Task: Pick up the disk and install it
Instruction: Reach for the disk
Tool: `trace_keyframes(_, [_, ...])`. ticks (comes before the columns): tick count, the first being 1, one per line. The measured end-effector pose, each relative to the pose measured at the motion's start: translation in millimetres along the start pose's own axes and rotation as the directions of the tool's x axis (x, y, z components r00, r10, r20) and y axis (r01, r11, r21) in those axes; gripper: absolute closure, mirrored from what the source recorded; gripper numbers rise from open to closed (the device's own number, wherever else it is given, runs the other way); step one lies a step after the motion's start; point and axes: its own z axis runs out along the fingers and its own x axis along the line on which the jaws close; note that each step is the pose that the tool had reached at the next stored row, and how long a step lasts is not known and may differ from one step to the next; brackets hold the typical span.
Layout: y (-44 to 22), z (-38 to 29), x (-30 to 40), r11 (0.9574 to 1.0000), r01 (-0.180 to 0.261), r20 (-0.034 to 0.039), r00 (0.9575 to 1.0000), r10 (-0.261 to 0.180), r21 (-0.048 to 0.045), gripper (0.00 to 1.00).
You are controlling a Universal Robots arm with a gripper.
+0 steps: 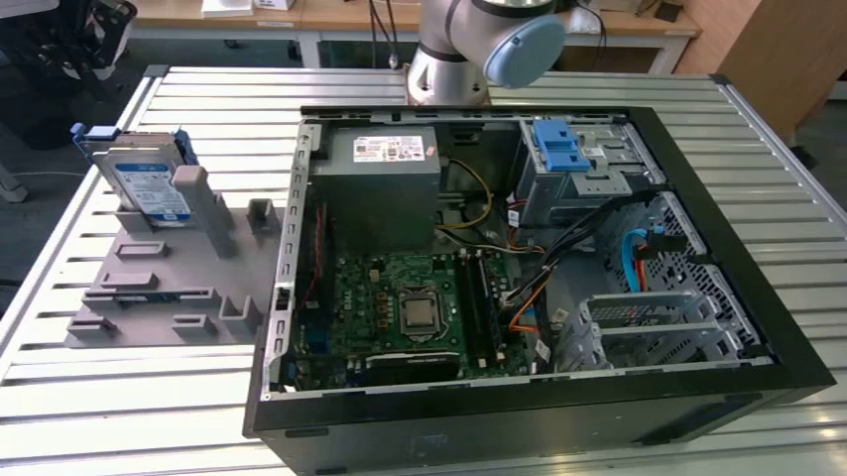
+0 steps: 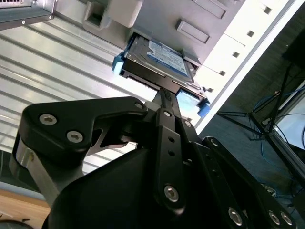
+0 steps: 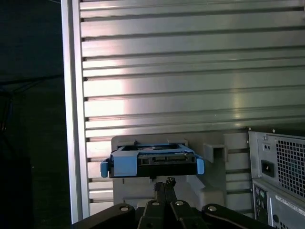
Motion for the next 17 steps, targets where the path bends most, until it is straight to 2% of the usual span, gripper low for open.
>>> trace_keyframes(10, [-1.0, 0.8, 17.4, 1.0, 0.0, 0.0, 1.0, 0.0, 0.0, 0.89])
trace_keyframes(17, [-1.5, 1.2, 26.3, 1.0, 0.0, 0.0001, 1.0, 0.0, 0.0, 0.89])
